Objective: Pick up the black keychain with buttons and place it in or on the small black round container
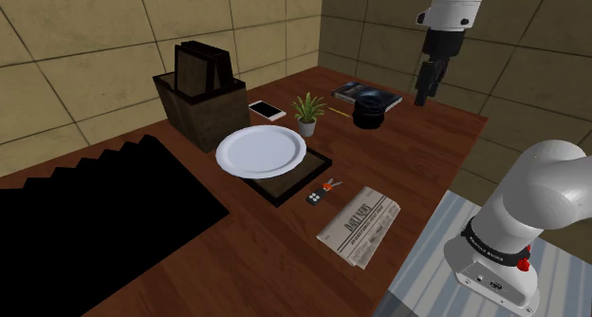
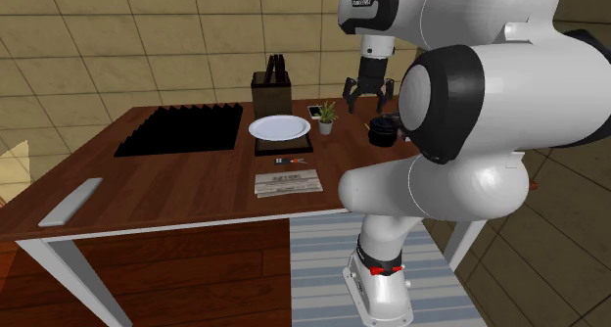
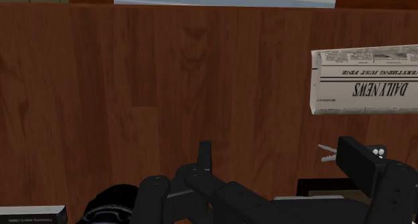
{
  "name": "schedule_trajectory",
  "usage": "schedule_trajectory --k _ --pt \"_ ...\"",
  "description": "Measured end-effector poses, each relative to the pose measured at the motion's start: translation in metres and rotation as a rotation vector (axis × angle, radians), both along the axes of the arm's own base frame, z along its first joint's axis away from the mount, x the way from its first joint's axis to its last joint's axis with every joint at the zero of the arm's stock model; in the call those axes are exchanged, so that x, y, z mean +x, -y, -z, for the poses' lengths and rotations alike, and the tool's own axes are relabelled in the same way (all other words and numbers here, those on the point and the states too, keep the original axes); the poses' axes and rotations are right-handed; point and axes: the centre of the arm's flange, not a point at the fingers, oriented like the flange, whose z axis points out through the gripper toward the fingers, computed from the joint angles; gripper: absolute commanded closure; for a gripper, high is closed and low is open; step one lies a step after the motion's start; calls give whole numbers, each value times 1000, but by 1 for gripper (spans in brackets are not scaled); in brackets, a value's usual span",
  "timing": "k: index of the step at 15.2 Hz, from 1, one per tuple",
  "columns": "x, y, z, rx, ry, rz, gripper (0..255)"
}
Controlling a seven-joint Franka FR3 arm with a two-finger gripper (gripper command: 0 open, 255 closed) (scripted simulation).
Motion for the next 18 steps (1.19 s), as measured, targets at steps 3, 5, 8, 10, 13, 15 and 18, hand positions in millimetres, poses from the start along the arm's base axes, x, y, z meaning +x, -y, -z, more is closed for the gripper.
schedule_trajectory --k 3,5,8,10,13,15,18 --pt "1 -14 8 -3 3 26 0" --pt "0 -32 19 -9 9 67 0" --pt "2 -67 40 -17 17 134 0" --pt "2 -92 53 -23 22 180 0" --pt "8 -124 77 -32 30 251 0" --pt "16 -147 89 -38 37 297 0" --pt "22 -180 112 -46 46 367 0"
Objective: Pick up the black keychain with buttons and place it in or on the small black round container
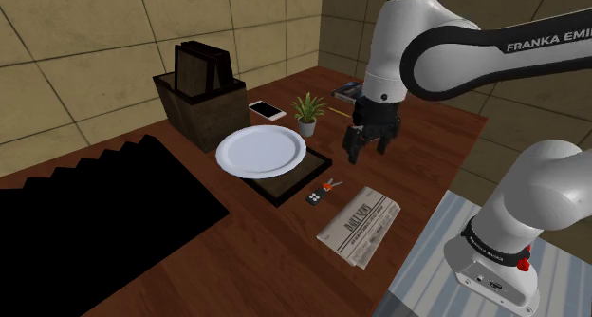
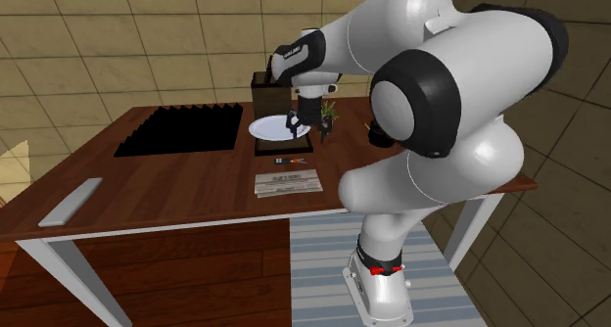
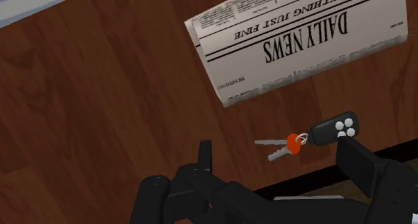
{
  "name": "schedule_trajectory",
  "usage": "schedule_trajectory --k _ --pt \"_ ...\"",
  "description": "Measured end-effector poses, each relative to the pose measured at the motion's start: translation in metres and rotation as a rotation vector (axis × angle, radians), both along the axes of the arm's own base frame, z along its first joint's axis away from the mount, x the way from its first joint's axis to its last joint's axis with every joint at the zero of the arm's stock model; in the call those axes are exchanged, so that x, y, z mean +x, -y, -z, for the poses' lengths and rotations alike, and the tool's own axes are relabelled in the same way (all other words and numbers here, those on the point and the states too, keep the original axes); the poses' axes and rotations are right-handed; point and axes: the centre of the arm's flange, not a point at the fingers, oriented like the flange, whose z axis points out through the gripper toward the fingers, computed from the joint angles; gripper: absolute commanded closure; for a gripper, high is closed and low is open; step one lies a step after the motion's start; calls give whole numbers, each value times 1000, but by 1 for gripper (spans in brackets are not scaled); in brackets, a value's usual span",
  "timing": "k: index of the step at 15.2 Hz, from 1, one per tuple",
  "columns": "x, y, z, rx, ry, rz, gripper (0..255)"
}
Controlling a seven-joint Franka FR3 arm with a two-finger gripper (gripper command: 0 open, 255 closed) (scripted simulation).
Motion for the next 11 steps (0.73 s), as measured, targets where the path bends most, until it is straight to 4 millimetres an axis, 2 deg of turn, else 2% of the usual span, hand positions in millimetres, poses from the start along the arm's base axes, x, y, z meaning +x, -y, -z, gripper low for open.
schedule_trajectory --k 4,8,11 --pt "13 -41 26 -13 12 93 0" --pt "39 -80 55 -25 24 185 0" --pt "51 -101 73 -31 31 243 0"
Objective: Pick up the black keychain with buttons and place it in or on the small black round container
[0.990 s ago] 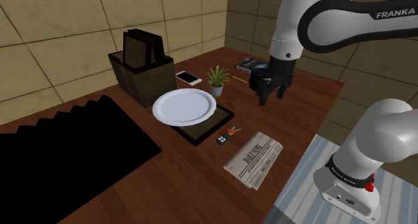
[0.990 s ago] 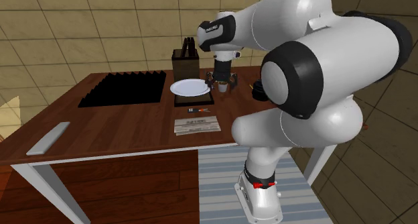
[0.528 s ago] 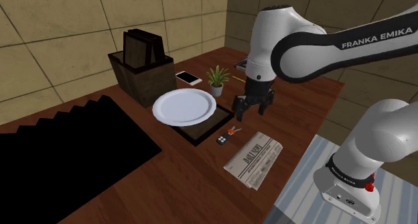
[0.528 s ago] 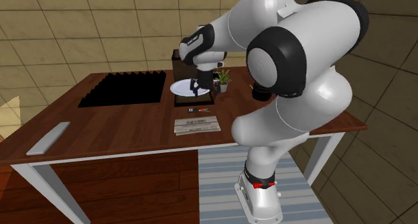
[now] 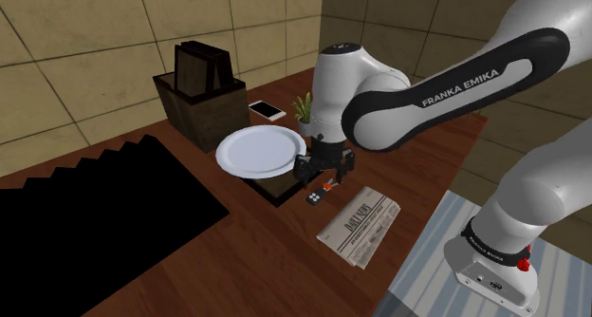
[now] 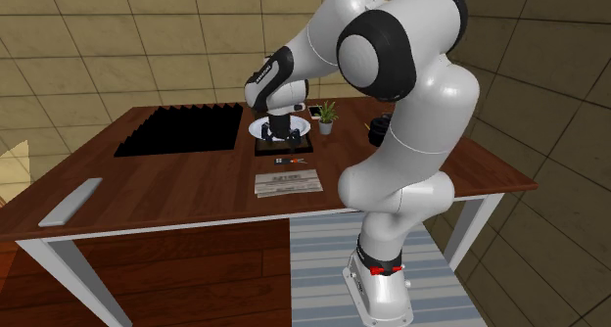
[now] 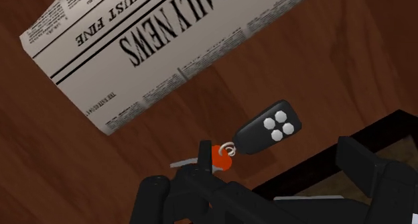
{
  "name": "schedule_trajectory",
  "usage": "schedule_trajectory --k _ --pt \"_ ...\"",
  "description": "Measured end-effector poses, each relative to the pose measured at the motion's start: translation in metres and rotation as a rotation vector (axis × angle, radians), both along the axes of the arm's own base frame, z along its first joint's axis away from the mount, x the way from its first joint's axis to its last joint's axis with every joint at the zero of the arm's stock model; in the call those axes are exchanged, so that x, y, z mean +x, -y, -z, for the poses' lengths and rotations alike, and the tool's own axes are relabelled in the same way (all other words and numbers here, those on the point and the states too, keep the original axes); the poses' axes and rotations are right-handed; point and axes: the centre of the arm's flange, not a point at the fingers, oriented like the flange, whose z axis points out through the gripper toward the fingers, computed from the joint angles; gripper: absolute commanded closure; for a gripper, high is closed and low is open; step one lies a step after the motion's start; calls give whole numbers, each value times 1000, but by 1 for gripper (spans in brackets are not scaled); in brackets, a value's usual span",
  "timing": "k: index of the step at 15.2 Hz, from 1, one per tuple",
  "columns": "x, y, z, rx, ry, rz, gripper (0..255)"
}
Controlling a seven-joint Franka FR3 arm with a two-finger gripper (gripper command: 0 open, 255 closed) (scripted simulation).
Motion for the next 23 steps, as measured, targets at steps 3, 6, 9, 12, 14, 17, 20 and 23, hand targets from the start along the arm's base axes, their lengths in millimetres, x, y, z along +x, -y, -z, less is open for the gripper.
schedule_trajectory --k 3,6,9,12,14,17,20,23 --pt "5 -6 18 1 1 11 0" --pt "4 -6 33 1 2 13 0" --pt "4 -7 42 2 2 13 0" --pt "4 -7 43 2 2 13 0" --pt "4 -7 43 2 2 13 255" --pt "4 -7 43 2 2 13 255" --pt "4 -7 43 2 2 13 255" --pt "4 -7 43 2 2 13 255"
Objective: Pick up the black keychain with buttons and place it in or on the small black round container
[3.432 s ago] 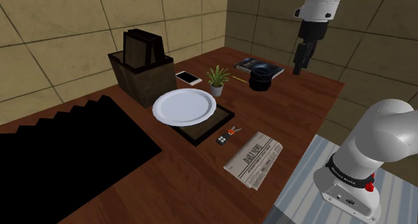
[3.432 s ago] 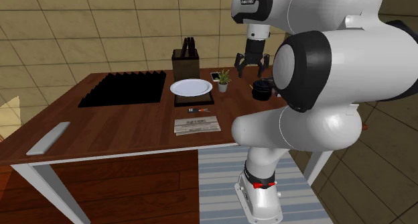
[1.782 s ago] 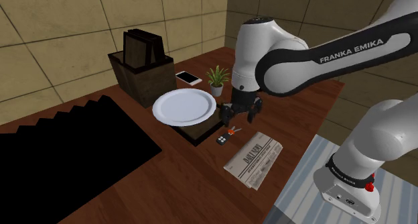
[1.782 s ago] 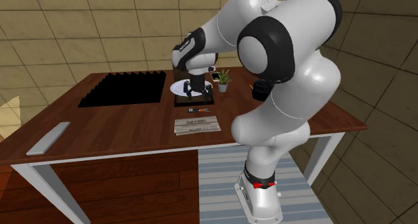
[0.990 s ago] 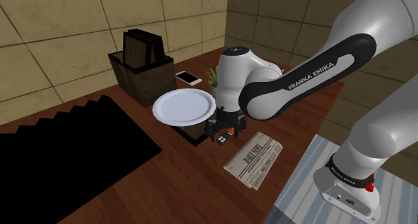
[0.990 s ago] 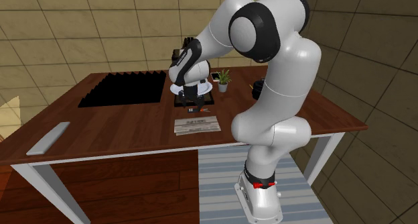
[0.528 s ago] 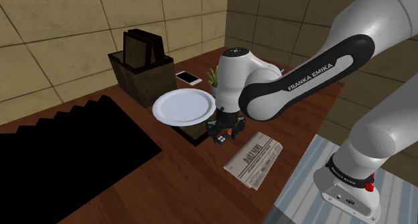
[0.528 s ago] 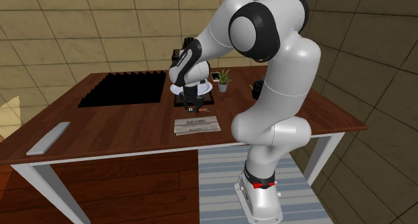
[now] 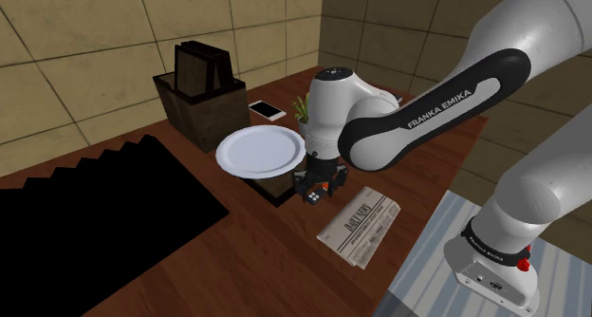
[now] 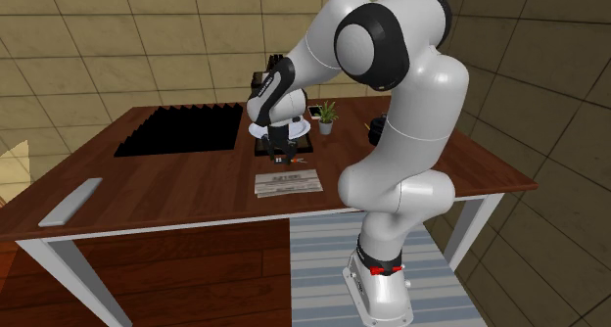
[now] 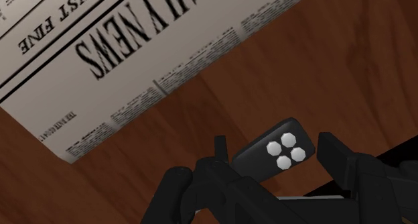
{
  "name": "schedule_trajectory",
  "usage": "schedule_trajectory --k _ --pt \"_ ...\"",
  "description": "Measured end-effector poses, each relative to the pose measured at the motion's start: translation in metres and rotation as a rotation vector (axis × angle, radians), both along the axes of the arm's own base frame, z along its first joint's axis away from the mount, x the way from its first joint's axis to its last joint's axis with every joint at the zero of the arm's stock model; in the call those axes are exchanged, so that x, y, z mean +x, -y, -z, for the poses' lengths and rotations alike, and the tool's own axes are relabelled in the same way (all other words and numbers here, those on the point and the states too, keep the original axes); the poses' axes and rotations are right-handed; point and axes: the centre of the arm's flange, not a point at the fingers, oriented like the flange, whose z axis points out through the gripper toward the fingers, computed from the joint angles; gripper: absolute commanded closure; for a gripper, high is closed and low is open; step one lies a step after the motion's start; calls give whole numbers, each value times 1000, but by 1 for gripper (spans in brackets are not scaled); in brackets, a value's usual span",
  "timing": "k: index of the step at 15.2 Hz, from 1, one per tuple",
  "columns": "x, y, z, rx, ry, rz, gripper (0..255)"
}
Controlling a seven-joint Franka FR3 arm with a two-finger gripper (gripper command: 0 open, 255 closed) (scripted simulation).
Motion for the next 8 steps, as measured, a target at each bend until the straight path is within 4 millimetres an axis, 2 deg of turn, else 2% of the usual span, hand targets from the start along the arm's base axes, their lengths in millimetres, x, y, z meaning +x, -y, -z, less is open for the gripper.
schedule_trajectory --k 2,8 --pt "0 0 -2 0 0 0 255" --pt "1 1 -31 0 1 0 255"
